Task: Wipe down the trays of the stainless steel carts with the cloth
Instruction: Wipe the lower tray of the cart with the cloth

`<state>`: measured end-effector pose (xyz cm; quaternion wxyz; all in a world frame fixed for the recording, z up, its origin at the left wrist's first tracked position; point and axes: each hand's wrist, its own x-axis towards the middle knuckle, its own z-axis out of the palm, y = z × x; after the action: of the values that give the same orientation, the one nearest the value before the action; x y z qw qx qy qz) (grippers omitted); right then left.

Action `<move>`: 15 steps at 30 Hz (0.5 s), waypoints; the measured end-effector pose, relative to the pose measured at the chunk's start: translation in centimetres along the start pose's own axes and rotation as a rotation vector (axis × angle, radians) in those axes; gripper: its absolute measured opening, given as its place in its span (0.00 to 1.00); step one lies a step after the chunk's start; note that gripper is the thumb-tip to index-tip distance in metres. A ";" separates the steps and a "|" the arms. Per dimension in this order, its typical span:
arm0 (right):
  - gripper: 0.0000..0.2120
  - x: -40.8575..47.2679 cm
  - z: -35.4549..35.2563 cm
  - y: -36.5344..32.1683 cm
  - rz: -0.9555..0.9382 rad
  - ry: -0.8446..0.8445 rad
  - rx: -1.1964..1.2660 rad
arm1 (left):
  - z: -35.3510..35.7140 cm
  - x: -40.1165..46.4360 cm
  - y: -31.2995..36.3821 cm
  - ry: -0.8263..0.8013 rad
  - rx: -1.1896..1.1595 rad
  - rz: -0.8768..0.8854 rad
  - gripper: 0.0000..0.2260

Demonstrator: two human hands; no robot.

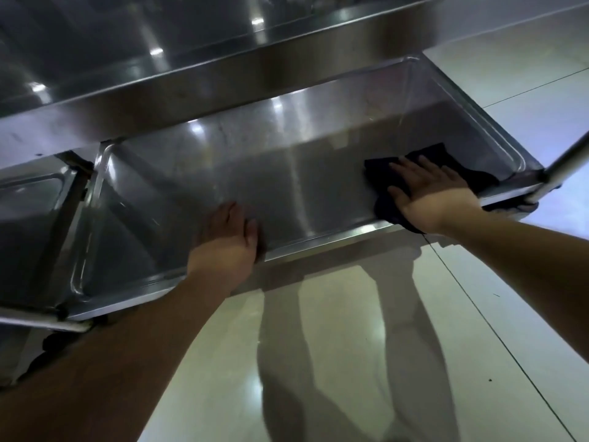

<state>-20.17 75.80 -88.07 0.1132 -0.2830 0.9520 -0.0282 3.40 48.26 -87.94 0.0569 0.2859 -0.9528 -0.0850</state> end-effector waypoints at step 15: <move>0.30 2.0 -1.1 6.1 -0.105 -0.008 -0.031 | 4.3 1.6 6.7 -0.052 -0.006 0.021 0.23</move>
<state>-25.31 79.78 -88.17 0.1109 -0.3344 0.9357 -0.0181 -2.18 53.44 -90.74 0.0338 0.2732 -0.9567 -0.0946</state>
